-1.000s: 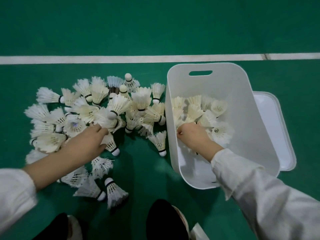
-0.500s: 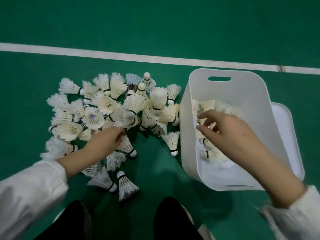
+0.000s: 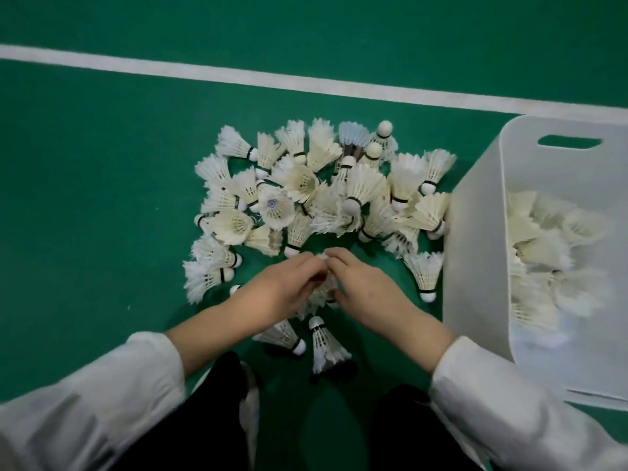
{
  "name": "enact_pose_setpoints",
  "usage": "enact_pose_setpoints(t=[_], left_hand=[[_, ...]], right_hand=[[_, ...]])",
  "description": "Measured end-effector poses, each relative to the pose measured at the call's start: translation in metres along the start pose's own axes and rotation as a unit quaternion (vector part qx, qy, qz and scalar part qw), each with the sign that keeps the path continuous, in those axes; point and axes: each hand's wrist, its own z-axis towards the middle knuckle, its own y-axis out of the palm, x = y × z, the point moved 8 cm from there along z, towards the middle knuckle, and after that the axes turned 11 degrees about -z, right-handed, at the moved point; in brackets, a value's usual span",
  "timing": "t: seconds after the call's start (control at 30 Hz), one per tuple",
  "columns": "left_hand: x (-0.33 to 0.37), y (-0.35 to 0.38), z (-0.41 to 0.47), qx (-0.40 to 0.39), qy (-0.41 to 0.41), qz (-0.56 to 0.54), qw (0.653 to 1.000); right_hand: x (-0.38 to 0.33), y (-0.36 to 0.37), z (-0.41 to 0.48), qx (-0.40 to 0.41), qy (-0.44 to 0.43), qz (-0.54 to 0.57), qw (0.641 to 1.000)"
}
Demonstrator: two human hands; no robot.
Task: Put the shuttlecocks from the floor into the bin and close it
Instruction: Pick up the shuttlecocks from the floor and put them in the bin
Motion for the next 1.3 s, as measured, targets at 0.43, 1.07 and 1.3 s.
enact_pose_setpoints(t=[0.43,1.07,1.3], left_hand=[[-0.098,-0.078,-0.026,0.094,-0.165,0.209,0.959],[-0.088,-0.11,-0.025,0.189,-0.169,0.106,0.961],[-0.091,-0.105,-0.007,0.198,-0.183,0.059,0.961]], right_hand=[[0.039,0.011,0.006,0.06,0.113,-0.014,0.992],[0.045,0.009,0.005,0.109,0.112,0.032,0.987],[0.05,0.011,0.005,0.103,0.12,0.039,0.987]])
